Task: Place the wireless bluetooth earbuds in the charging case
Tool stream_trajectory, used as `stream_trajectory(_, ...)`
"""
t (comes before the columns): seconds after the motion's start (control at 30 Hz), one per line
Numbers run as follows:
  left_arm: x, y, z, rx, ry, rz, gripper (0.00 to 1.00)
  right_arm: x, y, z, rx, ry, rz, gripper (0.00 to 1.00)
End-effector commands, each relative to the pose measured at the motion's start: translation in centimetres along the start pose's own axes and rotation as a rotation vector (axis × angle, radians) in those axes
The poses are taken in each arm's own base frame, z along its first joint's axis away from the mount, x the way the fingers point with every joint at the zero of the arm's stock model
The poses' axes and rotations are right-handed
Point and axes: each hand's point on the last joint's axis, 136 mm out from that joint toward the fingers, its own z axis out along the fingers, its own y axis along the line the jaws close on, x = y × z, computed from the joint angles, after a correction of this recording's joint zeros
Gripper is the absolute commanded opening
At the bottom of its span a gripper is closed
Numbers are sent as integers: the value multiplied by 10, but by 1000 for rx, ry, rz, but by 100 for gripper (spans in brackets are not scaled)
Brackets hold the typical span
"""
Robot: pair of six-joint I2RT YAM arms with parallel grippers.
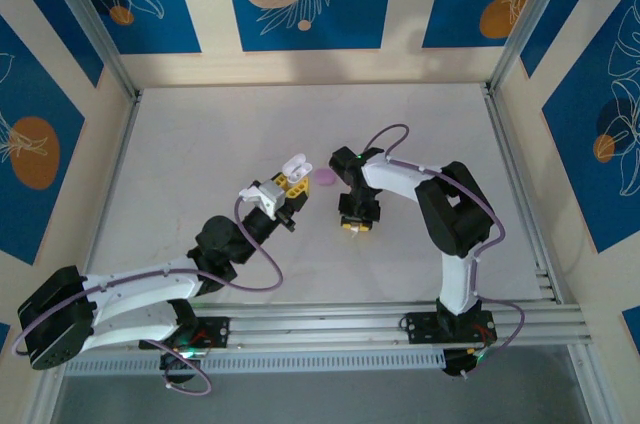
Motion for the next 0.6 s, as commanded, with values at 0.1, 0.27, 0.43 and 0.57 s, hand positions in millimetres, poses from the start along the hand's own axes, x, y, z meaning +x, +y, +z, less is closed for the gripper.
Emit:
stream_trajectory(0.1,-7,2,-1,-12,-25,4,10,10,-7,3,23,19,4,25)
stream_trajectory(0.27,-5,1,-1,-8,-16,5,10,5,-2,-27,-31,-77,-36,24)
stream_trajectory(0.43,0,-5,3,20,3,3,10,-4,-5,-96,-98,-281,-94,24)
stream_trajectory(0.57,4,-18,10,86,17,-1,10,-4,-2,-184,-231,-546,-203,24)
